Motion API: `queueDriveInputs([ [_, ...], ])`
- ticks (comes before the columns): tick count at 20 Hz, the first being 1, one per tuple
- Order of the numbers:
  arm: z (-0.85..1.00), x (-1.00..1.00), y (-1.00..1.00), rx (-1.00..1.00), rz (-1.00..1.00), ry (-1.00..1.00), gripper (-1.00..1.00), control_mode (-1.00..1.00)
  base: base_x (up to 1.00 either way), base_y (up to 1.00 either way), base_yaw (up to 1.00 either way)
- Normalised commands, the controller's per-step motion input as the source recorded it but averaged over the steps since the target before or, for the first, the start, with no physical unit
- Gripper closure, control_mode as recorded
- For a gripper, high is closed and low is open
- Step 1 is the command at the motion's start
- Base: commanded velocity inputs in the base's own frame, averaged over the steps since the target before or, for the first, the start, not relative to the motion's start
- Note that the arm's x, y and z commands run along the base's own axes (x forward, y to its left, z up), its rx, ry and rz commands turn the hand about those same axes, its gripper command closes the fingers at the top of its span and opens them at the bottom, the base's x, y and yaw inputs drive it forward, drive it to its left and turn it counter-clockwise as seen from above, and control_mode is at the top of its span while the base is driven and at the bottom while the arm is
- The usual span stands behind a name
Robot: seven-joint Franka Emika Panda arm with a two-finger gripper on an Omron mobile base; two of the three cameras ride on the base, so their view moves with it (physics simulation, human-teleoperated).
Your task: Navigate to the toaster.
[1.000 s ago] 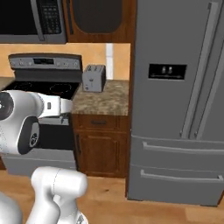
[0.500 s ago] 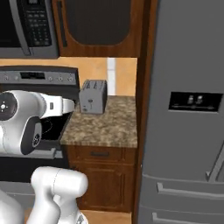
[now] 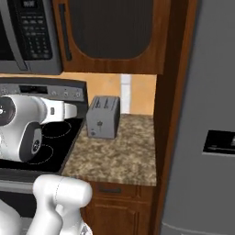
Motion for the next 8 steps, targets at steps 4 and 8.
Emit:
queueDriveInputs([
  [4, 0.0, 0.0, 0.0, 0.0, 0.0, 0.0, -1.0, 1.0, 0.72, -0.71, 0.47],
  [8, 0.0, 0.0, 0.0, 0.0, 0.0, 0.0, -1.0, 1.0, 0.67, -0.76, 0.44],
])
